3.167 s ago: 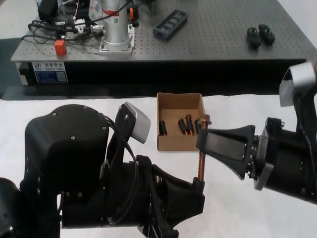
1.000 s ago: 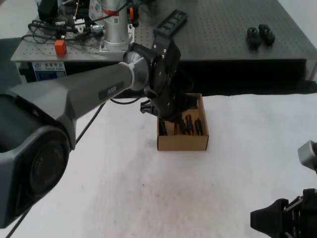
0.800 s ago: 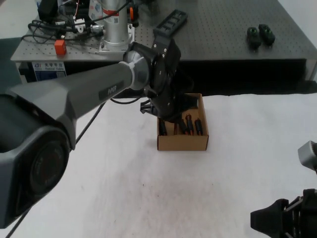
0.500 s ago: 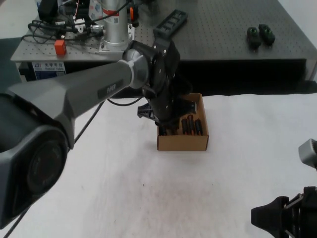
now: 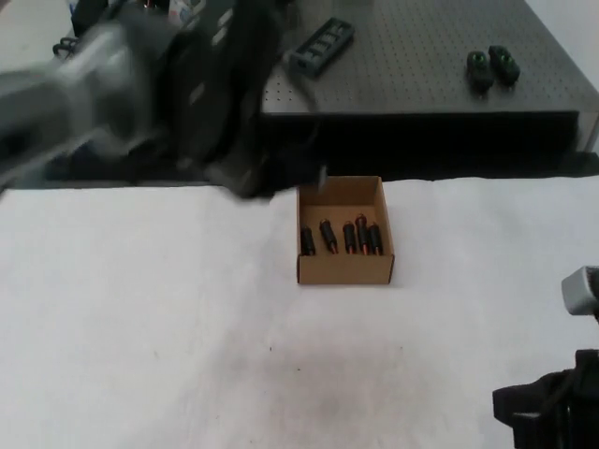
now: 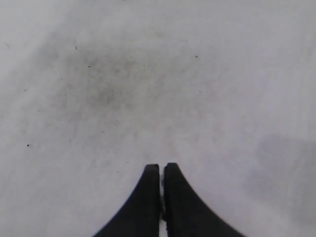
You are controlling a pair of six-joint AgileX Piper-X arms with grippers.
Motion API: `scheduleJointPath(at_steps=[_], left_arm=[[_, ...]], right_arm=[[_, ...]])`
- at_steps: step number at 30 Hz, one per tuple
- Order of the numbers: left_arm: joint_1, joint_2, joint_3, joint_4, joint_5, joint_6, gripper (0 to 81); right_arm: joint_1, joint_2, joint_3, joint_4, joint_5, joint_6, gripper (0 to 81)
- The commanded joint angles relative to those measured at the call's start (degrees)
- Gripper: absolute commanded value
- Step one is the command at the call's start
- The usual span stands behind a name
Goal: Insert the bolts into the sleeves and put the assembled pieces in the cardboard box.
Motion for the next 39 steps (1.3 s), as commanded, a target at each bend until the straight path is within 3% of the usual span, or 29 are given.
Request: scheduleJointPath(at_steps=[1, 9, 17, 21, 26, 31, 39], left_arm=[[-0.1, -11.2, 11.6, -3.8, -0.3, -0.3, 0.0], [-0.1, -43.3, 35.9, -4.4, -0.3, -0.4, 0.0], [-0.1, -63.4, 49.9, -4.4, -0.1, -1.1, 0.0], [-0.1, -69.1, 54.4, -4.4, -0.1, -2.9, 0.0], [-0.1, -74.7, 57.8, -2.6, 0.3, -3.7, 0.0], [-0.1, -77.6, 58.4, 4.9, 0.1, -3.7, 0.0], [-0.1, -78.5, 58.7, 4.5, 0.1, -1.5, 0.0]], right_arm=[[-0.3, -2.3, 0.6, -2.5, 1.0, -3.2, 1.9], [-0.3, -4.9, 3.7, -4.2, 0.8, -0.7, 1.9], [-0.3, -4.9, 10.6, -10.7, 0.8, 1.5, 1.9], [-0.3, -4.9, 16.0, -19.5, 0.8, 9.9, 1.9], [-0.3, -4.9, 20.5, -25.6, 1.0, 10.2, 1.9], [-0.3, -4.9, 23.4, -26.0, 1.2, 8.1, 1.9], [-0.2, -4.9, 23.4, -23.3, 1.3, 1.1, 1.9]])
